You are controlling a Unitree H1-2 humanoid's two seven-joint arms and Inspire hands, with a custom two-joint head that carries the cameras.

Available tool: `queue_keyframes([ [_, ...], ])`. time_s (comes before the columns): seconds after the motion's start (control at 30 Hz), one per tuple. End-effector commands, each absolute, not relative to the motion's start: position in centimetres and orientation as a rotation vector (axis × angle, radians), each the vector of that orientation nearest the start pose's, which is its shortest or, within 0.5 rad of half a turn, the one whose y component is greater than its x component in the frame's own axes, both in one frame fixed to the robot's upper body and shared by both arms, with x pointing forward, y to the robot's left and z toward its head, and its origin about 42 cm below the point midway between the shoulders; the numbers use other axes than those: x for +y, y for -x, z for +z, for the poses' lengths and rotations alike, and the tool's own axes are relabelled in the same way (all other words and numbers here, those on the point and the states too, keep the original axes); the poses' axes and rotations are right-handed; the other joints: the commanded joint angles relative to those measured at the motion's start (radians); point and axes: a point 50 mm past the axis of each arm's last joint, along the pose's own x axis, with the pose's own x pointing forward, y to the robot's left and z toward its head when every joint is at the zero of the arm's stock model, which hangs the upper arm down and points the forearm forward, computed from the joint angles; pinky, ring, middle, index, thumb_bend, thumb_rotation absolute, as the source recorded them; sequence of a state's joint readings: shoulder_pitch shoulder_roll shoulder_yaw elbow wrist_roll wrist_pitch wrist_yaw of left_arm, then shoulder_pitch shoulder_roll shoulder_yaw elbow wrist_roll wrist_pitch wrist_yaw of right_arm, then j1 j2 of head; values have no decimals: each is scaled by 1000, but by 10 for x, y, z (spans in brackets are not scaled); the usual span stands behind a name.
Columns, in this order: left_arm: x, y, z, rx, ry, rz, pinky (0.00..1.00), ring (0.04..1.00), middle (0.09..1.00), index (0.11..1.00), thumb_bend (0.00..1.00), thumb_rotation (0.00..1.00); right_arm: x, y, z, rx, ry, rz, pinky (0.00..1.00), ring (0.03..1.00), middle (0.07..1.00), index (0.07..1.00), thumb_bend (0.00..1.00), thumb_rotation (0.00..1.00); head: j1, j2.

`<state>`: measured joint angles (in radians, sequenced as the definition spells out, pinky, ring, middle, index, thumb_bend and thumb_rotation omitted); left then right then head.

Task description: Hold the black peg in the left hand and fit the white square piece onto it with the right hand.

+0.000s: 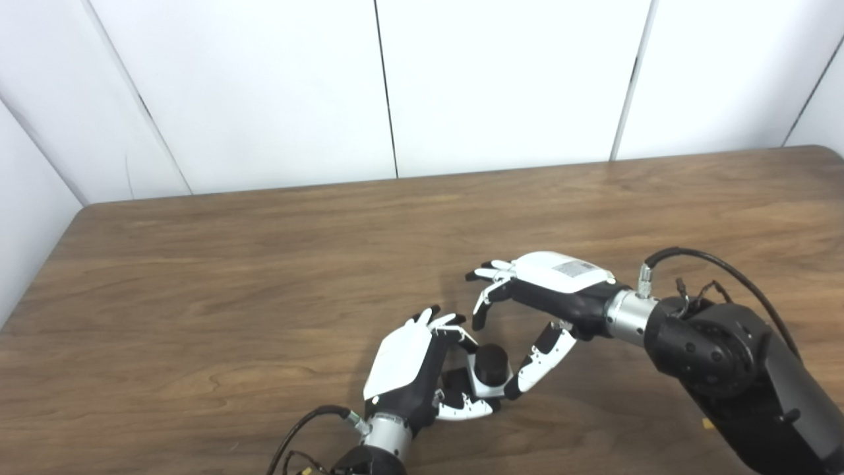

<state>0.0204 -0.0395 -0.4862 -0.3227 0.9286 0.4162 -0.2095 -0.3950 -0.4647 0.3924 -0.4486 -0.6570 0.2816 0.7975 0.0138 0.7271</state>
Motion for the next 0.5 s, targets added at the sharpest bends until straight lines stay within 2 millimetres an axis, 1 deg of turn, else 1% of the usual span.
queue_keyframes([
  [0.0,88,-247,161,-39,-834,-301,1000,991,884,490,515,82,-191,-328,280,-247,1276,747,1000,1000,966,691,980,385,0,-1],
  [0.17,91,-247,160,-29,-846,-301,1000,990,885,493,514,86,-194,-328,281,-240,1273,731,1000,1000,966,696,987,385,-3,-6],
  [0.2,92,-247,160,-30,-848,-300,1000,987,882,557,656,221,-195,-328,281,-237,1271,729,1000,1000,967,696,991,386,-3,-6],
  [0.23,93,-247,160,-28,-850,-301,1000,987,882,579,704,267,-195,-328,281,-233,1269,727,1000,1000,968,697,993,387,-5,-8],
  [0.3,94,-247,159,-29,-854,-303,1000,988,885,626,750,338,-196,-328,281,-225,1267,723,1000,1000,971,699,995,396,-8,-7],
  [0.47,99,-248,160,-38,-869,-298,1000,977,880,686,782,390,-195,-328,281,-216,1262,717,1000,1000,973,700,990,393,-22,-8],
])
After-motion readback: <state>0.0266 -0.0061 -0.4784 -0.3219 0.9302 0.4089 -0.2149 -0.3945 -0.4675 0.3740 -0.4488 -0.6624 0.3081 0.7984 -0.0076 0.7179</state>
